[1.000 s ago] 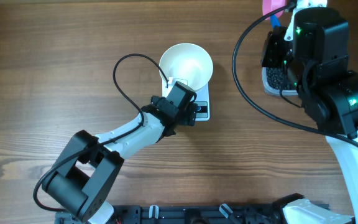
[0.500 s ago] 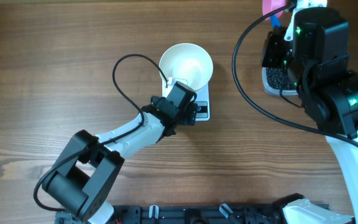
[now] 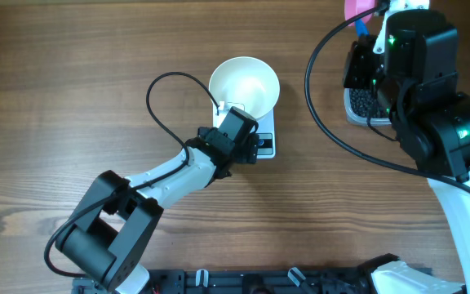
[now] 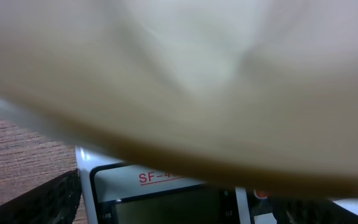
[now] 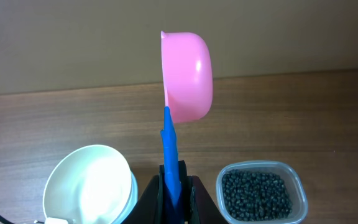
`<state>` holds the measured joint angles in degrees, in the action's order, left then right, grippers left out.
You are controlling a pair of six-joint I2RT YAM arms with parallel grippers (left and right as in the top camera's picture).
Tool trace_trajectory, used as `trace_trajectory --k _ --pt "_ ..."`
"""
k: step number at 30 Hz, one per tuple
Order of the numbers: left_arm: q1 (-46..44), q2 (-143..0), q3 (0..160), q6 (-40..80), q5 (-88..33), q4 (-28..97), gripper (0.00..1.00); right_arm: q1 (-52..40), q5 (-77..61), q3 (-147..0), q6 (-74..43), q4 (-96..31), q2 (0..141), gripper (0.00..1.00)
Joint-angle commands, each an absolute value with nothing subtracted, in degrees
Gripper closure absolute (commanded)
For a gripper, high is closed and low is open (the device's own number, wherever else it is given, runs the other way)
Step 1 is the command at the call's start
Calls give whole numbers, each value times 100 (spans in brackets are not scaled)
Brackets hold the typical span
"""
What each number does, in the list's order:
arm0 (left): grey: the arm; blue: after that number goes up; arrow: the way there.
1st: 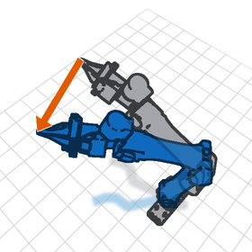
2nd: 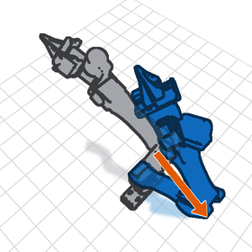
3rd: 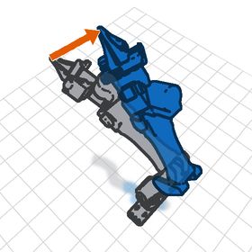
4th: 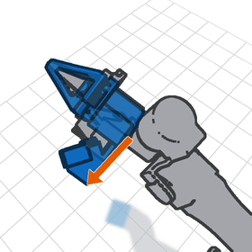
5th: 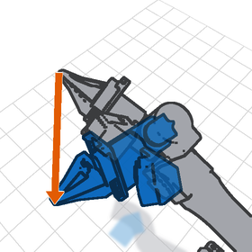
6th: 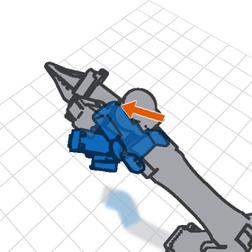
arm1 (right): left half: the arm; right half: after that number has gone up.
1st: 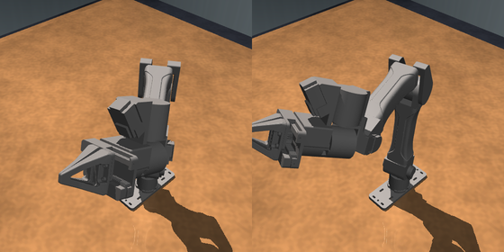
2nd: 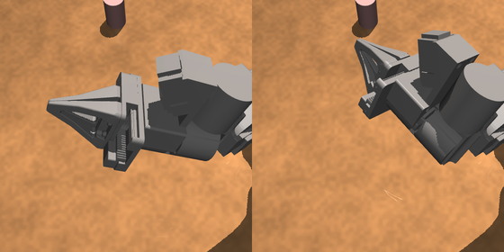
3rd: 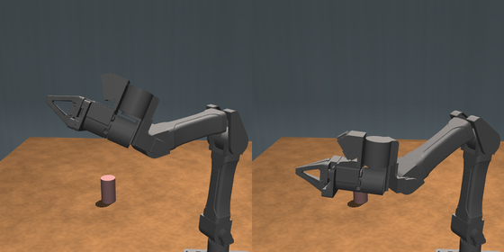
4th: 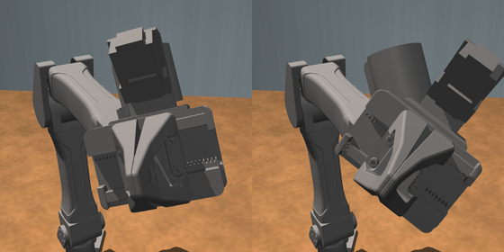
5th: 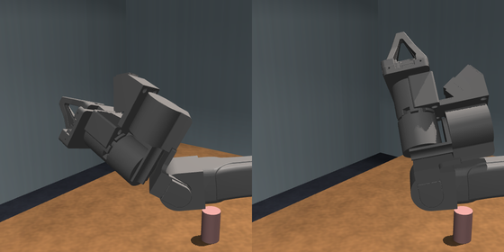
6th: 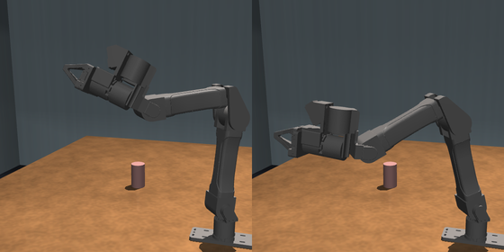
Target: Scoop item into bowl and weigh 150g on scale
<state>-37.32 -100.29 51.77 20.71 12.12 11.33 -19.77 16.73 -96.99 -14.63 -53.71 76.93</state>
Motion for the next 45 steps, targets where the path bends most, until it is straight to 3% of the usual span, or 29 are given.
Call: trace_trajectory --k 1,23,37,45 --pt "-3693 -10167 5247 2165 1186 1120 0 -1951 1647 -9697 -1352 -5360 7706 95" --pt "-3695 -10379 5247 2167 1205 1199 0 -1951 1649 -9697 -1350 -5360 7706 96" --pt "-3701 -9091 5253 2104 1100 1785 0 -1951 1651 -9697 -1352 -5358 7706 96" --pt "-3686 -8206 5253 2108 93 2620 0 -1951 1647 -9697 -1352 -5360 7706 96"
